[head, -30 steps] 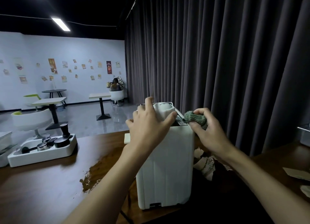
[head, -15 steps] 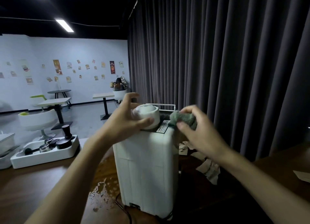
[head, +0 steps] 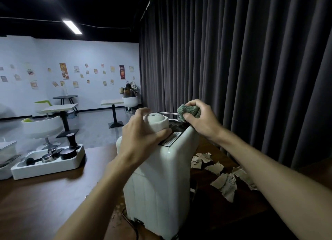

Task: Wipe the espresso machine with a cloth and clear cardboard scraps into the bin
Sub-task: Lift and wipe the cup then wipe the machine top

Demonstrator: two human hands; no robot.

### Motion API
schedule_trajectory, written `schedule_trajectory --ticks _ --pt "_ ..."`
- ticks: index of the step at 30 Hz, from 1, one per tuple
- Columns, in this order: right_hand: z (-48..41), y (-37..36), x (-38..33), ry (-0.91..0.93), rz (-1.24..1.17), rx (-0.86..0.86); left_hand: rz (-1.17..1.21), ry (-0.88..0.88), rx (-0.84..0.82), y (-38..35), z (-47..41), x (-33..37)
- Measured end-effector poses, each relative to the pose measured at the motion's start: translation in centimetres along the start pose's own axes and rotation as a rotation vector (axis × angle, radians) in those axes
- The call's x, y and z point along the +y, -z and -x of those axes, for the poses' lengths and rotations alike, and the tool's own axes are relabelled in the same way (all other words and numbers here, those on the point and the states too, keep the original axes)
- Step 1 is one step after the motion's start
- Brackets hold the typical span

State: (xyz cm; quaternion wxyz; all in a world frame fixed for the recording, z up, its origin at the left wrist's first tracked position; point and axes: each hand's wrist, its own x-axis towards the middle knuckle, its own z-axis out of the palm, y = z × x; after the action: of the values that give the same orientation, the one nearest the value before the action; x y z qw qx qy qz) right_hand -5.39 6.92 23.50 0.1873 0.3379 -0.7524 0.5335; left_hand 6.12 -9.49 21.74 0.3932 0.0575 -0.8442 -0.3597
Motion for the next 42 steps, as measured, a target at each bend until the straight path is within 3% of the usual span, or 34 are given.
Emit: schedule_trajectory --ticks 4,7,12,16,20,24,29,33,38,42 --pt "2.5 1.7 -1.6 0.042 -0.107 -0.062 0.305 0.021 -0.246 3.8 -1.7 -2.2" --pt "3.0 3.3 -3.1 0.019 -0.118 -0.186 0.279 0.025 -0.353 5.7 -2.9 -2.9" --pt "3.6 2.4 -4.2 -0.047 -0.220 -0.153 0.187 -0.034 -0.417 6.0 -3.4 -2.7" --pt "4.8 1.4 -4.5 -0.010 -0.312 -0.118 0.182 -0.154 -0.261 6.8 -5.8 -0.7" --pt "6.1 0.2 -4.9 0.047 -0.277 -0.116 -0.140 -0.293 -0.263 5.9 -4.8 0.3" --pt "6.5 0.0 -4.6 0.052 -0.288 -0.071 -0.297 -0.206 -0.160 5.5 -2.0 -0.8" --pt "6.5 0.4 -3.9 0.048 -0.268 -0.079 -0.223 -0.007 0.006 4.8 0.9 -0.7" --pt "6.7 0.9 -3.4 0.032 -0.280 -0.080 -0.173 -0.045 0.116 3.7 1.9 -0.9" --pt "7.9 0.3 -3.9 0.018 -0.317 -0.051 0.093 -0.090 -0.150 4.2 -1.6 -3.0" --pt "7.5 -1.7 -5.8 0.023 -0.195 -0.113 0.054 -0.122 -0.319 4.9 -4.4 -4.6"
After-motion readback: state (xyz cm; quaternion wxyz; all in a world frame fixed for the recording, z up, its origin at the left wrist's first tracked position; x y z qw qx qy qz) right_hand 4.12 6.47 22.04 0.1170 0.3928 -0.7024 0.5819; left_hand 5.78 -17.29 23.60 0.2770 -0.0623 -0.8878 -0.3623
